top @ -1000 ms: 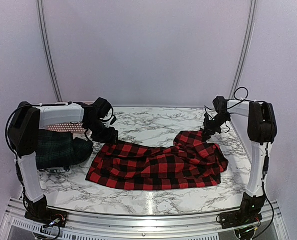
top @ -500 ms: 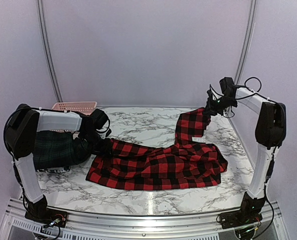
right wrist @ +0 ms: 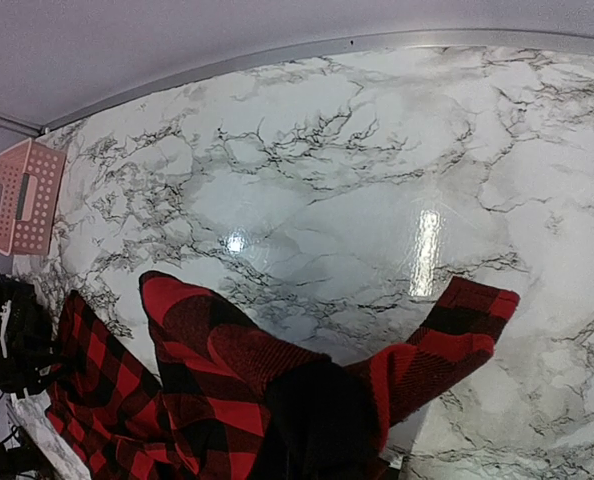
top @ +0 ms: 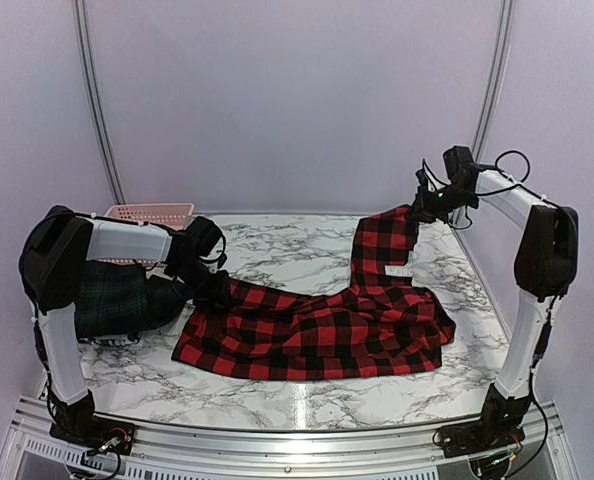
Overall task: Fold and stack the mixed laundry pile
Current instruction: Pick up the crumpled shirt from the center of the board, then flatten out the crumpled shirt at the center of the board, then smooth out the flattened shirt at the center of the board.
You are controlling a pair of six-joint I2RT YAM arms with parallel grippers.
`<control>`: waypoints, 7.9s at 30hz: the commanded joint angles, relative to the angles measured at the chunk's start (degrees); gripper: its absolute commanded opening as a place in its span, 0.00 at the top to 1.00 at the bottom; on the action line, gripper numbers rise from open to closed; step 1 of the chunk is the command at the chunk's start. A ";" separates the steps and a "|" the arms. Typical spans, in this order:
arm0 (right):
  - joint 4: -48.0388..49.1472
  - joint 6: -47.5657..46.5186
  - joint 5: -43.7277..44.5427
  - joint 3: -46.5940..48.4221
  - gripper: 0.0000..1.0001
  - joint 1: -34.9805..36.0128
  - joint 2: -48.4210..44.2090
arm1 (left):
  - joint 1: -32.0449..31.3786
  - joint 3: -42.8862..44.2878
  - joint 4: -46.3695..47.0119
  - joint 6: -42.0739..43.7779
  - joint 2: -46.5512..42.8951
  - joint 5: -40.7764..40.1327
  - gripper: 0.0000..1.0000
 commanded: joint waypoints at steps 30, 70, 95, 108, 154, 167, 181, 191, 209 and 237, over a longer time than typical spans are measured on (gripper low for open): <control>4.94 8.00 1.41 21.84 1.00 -2.48 -31.90 | -4.63 38.51 -3.76 1.01 -18.00 2.14 1.00; 27.49 3.79 14.30 -1.63 1.00 -2.47 -38.76 | -7.49 28.72 5.33 -2.24 -24.90 -15.05 1.00; 4.34 -1.42 12.07 -3.16 0.02 8.22 -6.34 | 6.41 20.91 1.15 -0.51 -8.17 -8.19 0.01; 10.61 3.01 1.55 -34.03 0.37 2.17 -19.07 | -0.69 9.79 1.17 0.22 -6.37 -4.64 0.01; 23.35 4.86 -21.04 -39.13 1.00 -10.77 -6.64 | 0.93 11.54 1.14 0.20 -1.36 -5.56 0.01; 16.88 5.03 10.26 -32.70 1.00 -13.99 -10.42 | 0.80 11.72 1.19 -0.02 0.36 -5.82 0.01; 10.04 5.09 23.61 -14.54 1.00 -13.90 4.71 | -0.47 21.01 -2.23 1.99 15.34 -10.28 0.02; 8.57 3.51 11.74 -5.50 0.88 -13.49 9.45 | 5.66 34.93 -6.63 0.62 23.16 -11.33 0.20; 10.95 4.50 -9.33 -37.20 0.43 -3.74 -31.31 | -30.34 2.94 10.41 29.02 -9.62 -2.47 0.09; 6.15 1.89 -9.42 -47.43 0.45 -7.87 -40.15 | -49.62 32.42 15.44 45.12 27.13 -26.41 0.53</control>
